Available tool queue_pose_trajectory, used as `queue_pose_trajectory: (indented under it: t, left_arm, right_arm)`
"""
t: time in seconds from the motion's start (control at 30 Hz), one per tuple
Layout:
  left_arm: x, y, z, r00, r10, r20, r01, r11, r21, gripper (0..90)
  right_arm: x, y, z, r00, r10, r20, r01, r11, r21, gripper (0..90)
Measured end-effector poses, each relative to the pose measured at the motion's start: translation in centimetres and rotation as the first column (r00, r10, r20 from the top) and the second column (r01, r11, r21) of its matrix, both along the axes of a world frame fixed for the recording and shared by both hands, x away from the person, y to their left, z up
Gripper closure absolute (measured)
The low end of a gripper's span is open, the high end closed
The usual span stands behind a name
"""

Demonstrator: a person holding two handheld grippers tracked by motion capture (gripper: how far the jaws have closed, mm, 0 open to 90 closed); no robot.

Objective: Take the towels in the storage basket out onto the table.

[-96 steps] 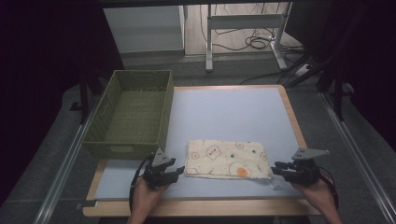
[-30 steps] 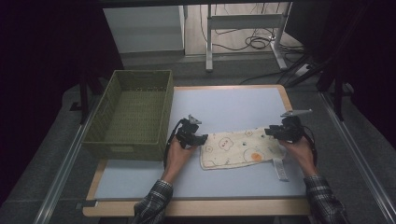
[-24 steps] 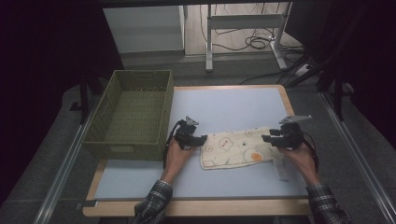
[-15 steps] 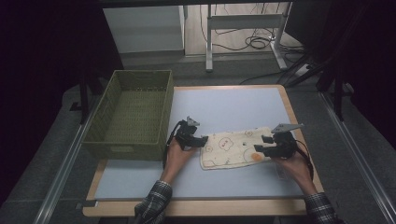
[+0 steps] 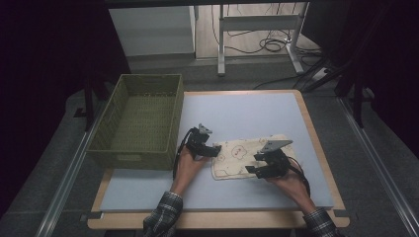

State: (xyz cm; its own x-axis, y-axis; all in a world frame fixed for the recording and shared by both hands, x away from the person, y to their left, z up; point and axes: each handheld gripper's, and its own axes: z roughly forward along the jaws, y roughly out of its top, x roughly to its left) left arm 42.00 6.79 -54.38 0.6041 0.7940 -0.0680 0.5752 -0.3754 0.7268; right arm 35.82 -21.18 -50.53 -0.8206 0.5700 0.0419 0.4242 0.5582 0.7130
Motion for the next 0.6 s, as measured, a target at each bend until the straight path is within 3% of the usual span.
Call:
queue_pose_trajectory:
  t: [0.17,0.3,0.6]
  left_arm:
    - [0.0,0.0,0.0,1.0,0.004,-0.001,-0.004,1.0,-0.001,19.8]
    - [0.0,0.0,0.0,1.0,0.007,-0.001,-0.007,1.0,-0.002,20.3]
    - [0.0,0.1,0.0,1.0,0.005,0.001,-0.005,1.0,-0.001,20.3]
  right_arm:
    - [-0.5,2.3,-0.2,0.9987,0.05,0.0,-0.05,0.999,-0.003,40.3]
    - [-0.7,3.9,-0.4,0.9962,0.087,-0.005,-0.087,0.996,0.004,49.7]
    - [-1.5,8.5,-0.8,0.9809,0.192,-0.03,-0.192,0.981,0.008,60.3]
